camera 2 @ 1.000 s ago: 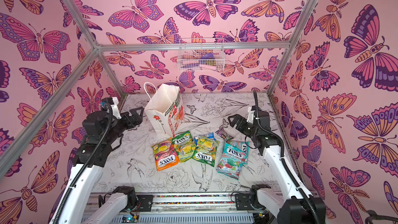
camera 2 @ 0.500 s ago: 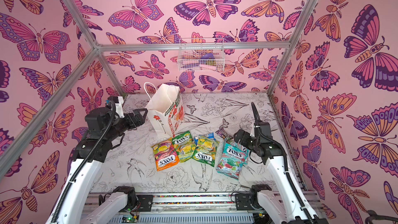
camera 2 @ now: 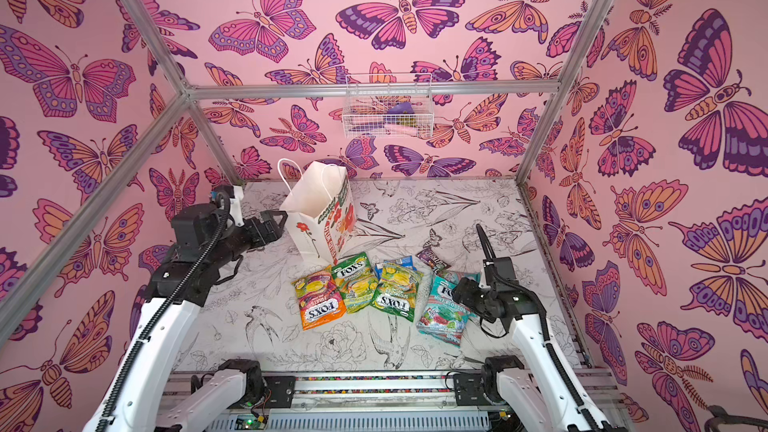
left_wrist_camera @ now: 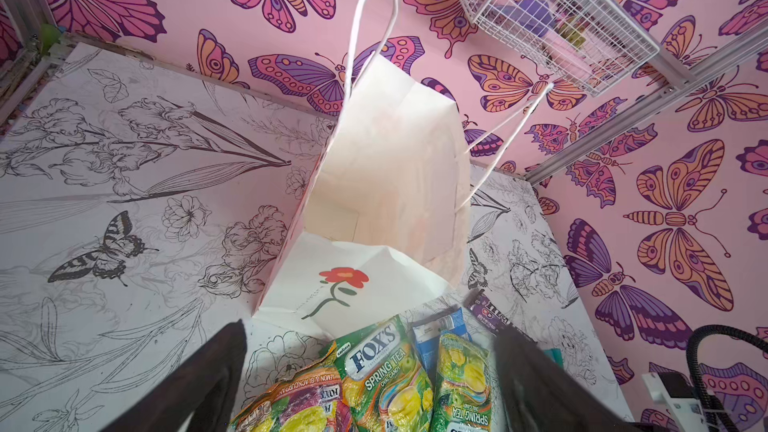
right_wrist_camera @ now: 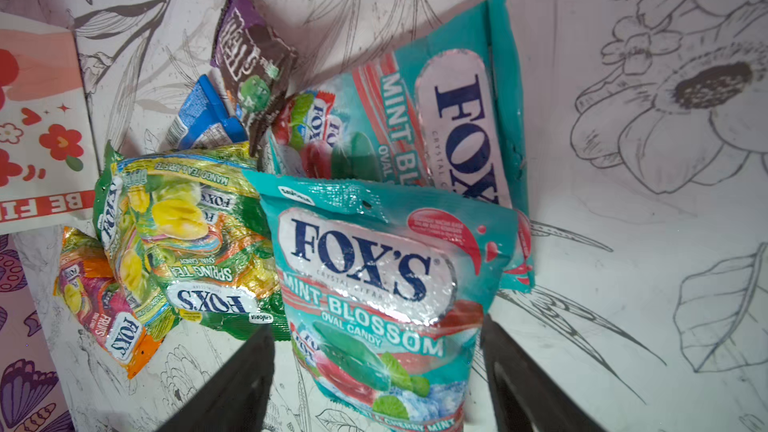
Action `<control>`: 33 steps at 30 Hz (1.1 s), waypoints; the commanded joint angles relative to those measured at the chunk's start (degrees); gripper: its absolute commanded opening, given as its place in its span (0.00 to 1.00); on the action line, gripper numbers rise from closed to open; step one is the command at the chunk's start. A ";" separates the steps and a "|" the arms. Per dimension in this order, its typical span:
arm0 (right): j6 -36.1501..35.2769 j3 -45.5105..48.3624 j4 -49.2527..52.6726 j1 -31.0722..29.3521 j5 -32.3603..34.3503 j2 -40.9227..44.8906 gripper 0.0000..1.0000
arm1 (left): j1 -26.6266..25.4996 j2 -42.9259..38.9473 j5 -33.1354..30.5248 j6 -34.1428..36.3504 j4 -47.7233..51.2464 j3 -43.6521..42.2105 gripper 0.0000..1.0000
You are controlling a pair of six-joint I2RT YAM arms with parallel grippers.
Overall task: Place the snacks into the paper bag
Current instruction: 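Raise the left gripper by the paper bag while the right moves over the teal bag, then lower the right gripper and close it on the teal Fox's Mint Blossom bag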
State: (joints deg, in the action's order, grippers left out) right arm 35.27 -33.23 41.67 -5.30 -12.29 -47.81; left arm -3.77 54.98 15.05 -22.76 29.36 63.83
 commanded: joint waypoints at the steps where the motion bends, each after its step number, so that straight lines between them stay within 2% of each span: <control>1: 1.61 0.70 2.18 -0.32 3.09 0.43 0.78 | -0.10 -0.44 -0.11 1.23 1.82 0.82 0.95; 11: 3.04 3.96 -0.78 -0.41 3.10 0.17 0.79 | -0.15 -1.01 -0.04 1.32 1.88 0.44 0.95; 19: 4.50 7.77 -6.83 -0.90 -1.08 -1.16 0.77 | -0.17 -1.45 0.16 1.13 1.92 -0.64 0.95; 26: 5.93 8.71 -9.34 -1.52 -1.32 -2.16 0.67 | -0.10 -2.07 -0.19 1.32 1.93 -0.93 0.95; 32: 6.65 9.01 -10.02 -1.97 -1.15 -2.11 0.48 | -0.10 -1.89 -0.28 1.31 1.92 -0.95 0.95; 33: 6.70 9.06 -10.03 -1.99 -1.05 -2.11 0.47 | -0.11 -1.84 -0.37 1.29 1.92 -0.99 0.95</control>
State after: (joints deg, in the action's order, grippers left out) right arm 41.19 -24.73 32.29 -6.72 -13.34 -50.19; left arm -3.77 53.58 15.03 -22.06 30.50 63.72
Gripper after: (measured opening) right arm 0.477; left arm 0.950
